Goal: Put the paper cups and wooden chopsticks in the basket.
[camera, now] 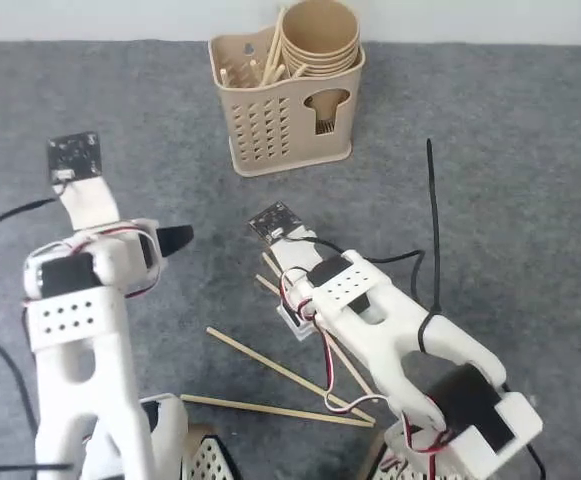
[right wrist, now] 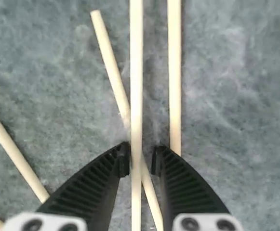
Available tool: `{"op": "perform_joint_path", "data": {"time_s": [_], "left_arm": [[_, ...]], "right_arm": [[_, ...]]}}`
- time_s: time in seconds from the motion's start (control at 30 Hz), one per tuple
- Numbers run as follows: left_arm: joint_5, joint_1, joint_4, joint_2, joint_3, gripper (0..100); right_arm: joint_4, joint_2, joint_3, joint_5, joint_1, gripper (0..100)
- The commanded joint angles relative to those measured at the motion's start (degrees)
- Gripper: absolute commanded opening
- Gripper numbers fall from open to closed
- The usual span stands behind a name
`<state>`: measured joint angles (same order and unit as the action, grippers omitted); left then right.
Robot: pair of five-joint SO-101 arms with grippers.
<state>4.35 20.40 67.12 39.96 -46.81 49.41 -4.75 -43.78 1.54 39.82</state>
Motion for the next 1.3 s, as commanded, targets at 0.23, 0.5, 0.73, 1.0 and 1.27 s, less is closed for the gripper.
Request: {"op": "perform_joint_path", "data": {"time_s": [0.23, 0.5, 0.73, 1.0, 1.27], "left_arm": [[-0.6, 0.6, -3.3, 3.3, -2.0, 36], [-0.4, 0.3, -7.1, 3.3, -6.2, 36], [2.8, 0.2, -12.0, 3.3, -9.9, 36], [2.8, 0.2, -14.3, 3.3, -11.4, 36], [2.7, -2.2, -15.1, 3.0, -12.2, 36]], "right_arm": [[1.6, 6.4, 5.5, 2.5, 1.1, 3.0], [9.1, 6.4, 9.5, 1.1, 0.8, 0.7], [15.6, -8.6, 10.6, 1.1, 0.8, 0.7], [20.9, -31.0, 15.1, 1.4, 0.7, 0.7], [7.5, -33.0, 26.5, 5.5, -3.6, 0.7]]}}
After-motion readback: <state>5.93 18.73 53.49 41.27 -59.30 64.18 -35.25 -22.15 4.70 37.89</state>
